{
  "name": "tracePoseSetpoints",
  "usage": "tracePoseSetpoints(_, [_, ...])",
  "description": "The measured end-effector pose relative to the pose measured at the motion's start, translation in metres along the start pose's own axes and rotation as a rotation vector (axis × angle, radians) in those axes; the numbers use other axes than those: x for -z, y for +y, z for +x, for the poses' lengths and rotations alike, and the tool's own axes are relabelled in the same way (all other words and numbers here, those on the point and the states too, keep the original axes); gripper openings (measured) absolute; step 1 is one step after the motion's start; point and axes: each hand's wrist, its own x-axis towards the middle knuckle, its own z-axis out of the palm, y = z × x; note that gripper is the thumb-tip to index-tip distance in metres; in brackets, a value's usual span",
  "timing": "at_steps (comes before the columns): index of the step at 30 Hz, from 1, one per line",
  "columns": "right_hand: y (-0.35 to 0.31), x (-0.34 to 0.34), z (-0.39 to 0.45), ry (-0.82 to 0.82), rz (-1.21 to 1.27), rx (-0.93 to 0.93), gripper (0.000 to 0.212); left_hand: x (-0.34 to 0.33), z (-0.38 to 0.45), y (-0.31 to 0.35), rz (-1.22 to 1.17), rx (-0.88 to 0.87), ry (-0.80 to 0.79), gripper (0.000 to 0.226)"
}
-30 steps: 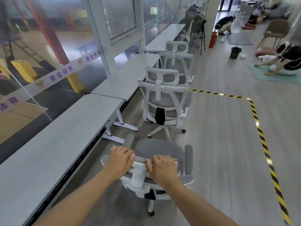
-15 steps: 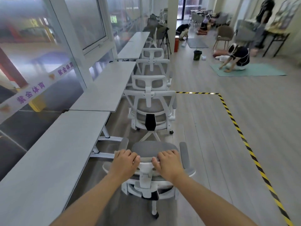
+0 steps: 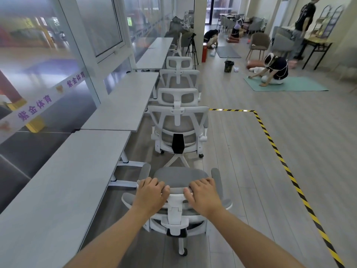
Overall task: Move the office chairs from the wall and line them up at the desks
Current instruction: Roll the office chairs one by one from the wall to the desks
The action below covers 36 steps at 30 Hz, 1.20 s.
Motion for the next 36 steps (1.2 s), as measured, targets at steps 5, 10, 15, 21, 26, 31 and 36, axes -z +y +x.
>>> tracePoseSetpoints(5, [-0.012, 0.005, 0.011, -0.067, 0.009, 0.014, 0.053, 0.004, 0.000, -0.010, -0.030, 0.010, 0.058, 0.040])
tracePoseSetpoints(10, [-0.021, 0.006, 0.013, -0.141, 0.002, 0.018, 0.056, 0.005, 0.001, -0.020, -0.003, 0.050, 0.011, 0.042])
tracePoseSetpoints(15, [-0.013, 0.016, -0.003, -0.148, 0.074, -0.021, 0.058, 0.015, 0.017, 0.001, -0.010, 0.031, -0.116, 0.046])
tracePoseSetpoints(21, [0.043, 0.045, -0.046, -0.288, 0.089, -0.303, 0.049, 0.013, 0.037, 0.070, -0.112, -0.194, -0.209, 0.057])
tracePoseSetpoints(26, [0.115, 0.077, -0.108, -0.314, 0.012, -0.542, 0.048, 0.017, 0.049, 0.161, -0.111, -0.370, -0.265, 0.041])
tracePoseSetpoints(31, [0.195, 0.120, -0.211, -0.312, -0.005, -0.777, 0.049, 0.026, 0.040, 0.307, -0.082, -0.564, -0.428, 0.031])
tracePoseSetpoints(36, [0.281, 0.165, -0.366, -0.306, -0.051, -0.981, 0.048, 0.028, -0.003, 0.493, -0.055, -0.757, -0.421, 0.037])
